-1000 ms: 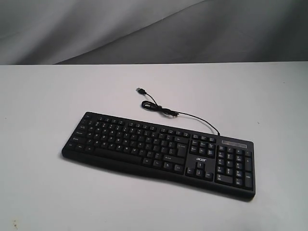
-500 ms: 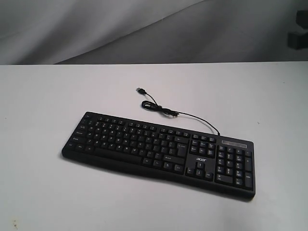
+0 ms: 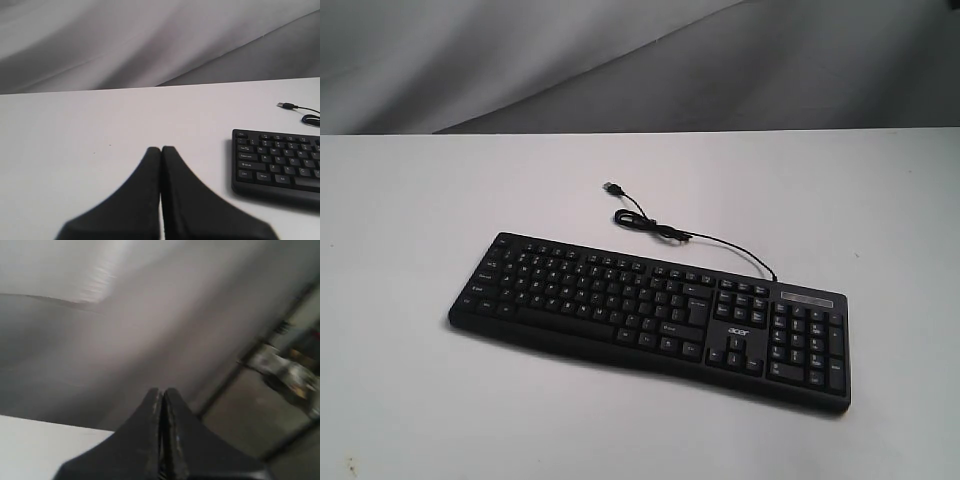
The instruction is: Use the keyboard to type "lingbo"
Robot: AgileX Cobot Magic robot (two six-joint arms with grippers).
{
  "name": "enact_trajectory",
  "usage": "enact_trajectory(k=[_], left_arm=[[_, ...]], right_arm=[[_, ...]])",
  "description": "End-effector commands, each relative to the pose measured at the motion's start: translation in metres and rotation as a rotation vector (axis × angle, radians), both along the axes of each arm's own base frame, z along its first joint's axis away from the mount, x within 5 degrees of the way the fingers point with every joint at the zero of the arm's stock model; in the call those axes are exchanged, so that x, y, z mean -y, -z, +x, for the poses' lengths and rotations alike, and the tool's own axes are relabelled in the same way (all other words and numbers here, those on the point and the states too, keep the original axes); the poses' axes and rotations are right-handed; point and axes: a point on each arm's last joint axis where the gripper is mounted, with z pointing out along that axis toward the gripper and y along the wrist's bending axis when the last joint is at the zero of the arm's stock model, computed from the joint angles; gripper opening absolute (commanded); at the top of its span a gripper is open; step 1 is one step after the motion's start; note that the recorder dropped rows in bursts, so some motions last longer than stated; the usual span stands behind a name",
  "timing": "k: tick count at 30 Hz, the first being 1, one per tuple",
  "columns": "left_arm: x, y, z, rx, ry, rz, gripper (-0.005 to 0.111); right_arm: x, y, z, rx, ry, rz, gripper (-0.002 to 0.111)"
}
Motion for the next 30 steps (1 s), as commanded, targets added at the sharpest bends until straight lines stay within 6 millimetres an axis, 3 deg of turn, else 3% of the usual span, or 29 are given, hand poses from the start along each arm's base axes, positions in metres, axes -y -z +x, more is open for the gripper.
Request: enact_trajectory(k=[1,3,5,7,9,14,16,25,30], left_arm=[[0.000,0.001,0.000,0.008,0.000,-0.005,0.001],[0.000,0.001,0.000,0.008,0.000,-0.005,0.001],[0.000,0.001,0.000,0.008,0.000,-0.005,0.001],[0.000,0.001,0.000,0.008,0.000,-0.005,0.001],[0.000,0.001,0.000,0.008,0.000,-0.005,0.001],[0.000,0.001,0.000,0.008,0.000,-0.005,0.001],[0.000,0.001,0.000,0.008,0.000,-0.005,0.001],[0.000,0.001,0.000,0.008,0.000,-0.005,0.001],[0.000,0.001,0.000,0.008,0.000,-0.005,0.001]], right_arm=[[0.011,-0.013,-0.001,-0.237,0.051,0.151,0.000],[-0.018,-0.009,0.005,-0.436,-0.268,0.168,0.000],[-0.073,0.015,-0.002,-0.635,-0.801,0.260,0.000],[-0.110,0.041,-0.009,-0.705,-1.052,0.275,0.000],[-0.144,0.070,-0.015,-0.746,-1.123,0.208,0.000],[-0.202,0.118,-0.023,-0.767,-1.158,0.126,0.000],[-0.217,0.131,-0.026,-0.799,-1.180,0.118,0.000],[-0.251,0.176,-0.027,-0.824,-1.157,0.061,0.000],[-0.255,0.198,-0.022,-0.837,-1.105,0.062,0.000]])
